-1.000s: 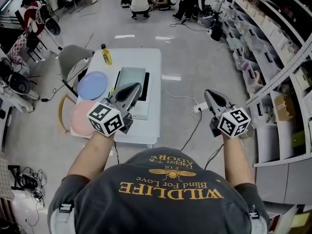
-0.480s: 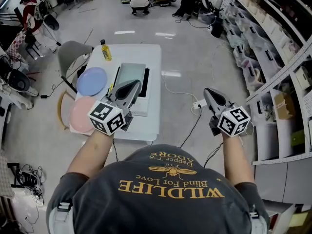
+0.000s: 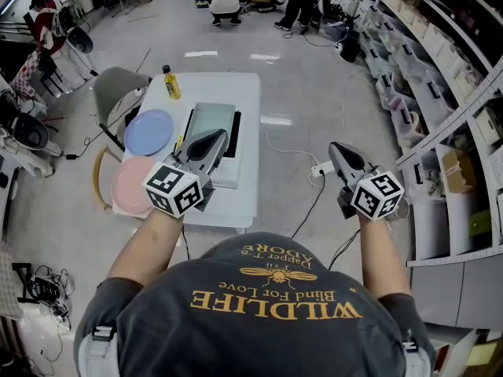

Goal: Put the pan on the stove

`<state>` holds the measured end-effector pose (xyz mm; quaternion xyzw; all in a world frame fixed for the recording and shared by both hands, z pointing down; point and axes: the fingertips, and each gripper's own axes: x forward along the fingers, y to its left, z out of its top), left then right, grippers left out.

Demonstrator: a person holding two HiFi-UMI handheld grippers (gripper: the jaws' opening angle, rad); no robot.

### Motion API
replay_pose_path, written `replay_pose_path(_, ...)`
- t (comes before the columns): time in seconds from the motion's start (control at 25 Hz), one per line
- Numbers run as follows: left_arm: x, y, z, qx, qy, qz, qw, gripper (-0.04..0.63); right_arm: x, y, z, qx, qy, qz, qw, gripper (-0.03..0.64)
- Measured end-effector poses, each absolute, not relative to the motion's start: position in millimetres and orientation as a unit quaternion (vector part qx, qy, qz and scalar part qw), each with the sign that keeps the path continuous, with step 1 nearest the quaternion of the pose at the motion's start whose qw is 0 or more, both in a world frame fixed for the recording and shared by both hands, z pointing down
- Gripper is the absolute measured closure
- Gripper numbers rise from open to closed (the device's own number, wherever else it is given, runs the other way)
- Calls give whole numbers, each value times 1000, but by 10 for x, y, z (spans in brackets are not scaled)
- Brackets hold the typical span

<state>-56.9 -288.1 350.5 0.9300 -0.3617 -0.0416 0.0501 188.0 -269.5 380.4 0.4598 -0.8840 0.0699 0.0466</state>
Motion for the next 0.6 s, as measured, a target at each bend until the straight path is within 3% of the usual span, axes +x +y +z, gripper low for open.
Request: replay_pose_path(0.6,-546,-2835,3509,931,-359,-34,46,595,1853,-2648,3838,457,-885,65,59,618)
